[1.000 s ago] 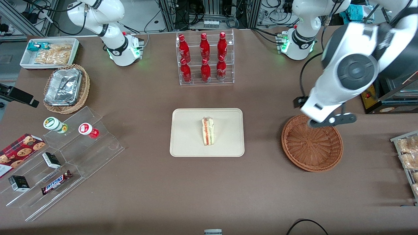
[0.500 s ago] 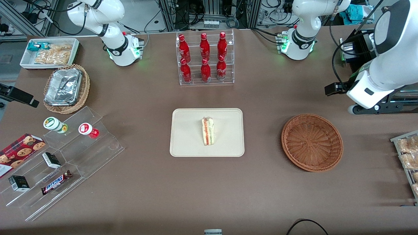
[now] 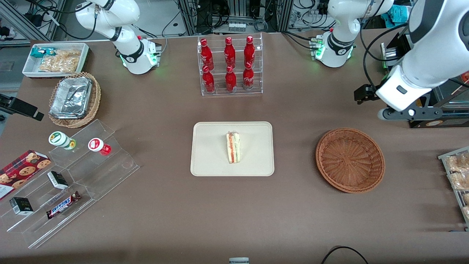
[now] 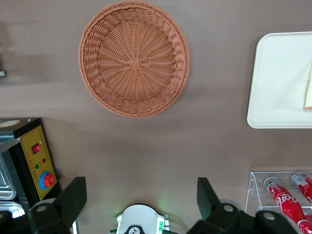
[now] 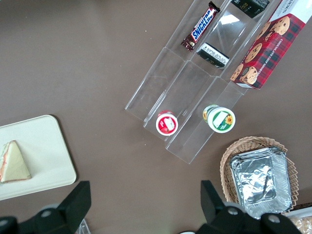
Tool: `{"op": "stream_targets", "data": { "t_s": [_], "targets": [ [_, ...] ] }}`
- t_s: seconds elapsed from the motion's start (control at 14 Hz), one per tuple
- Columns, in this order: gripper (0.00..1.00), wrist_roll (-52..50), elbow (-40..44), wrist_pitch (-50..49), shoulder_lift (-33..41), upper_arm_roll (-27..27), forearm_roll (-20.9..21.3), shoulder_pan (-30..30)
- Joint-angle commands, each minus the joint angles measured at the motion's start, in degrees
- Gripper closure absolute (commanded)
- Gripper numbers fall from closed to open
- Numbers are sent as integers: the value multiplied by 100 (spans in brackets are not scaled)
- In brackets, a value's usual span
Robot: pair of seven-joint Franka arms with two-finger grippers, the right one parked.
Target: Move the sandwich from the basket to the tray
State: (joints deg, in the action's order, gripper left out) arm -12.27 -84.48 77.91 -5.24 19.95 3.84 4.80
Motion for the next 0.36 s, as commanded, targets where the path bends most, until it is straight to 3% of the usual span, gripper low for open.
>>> {"op": "stream_targets", "data": {
  "t_s": [0.0,0.29],
  "targets": [
    [0,5,185,-284,85,-8,-68,3],
    [0,50,265,-399,102,-43,3,20]
  ]
}}
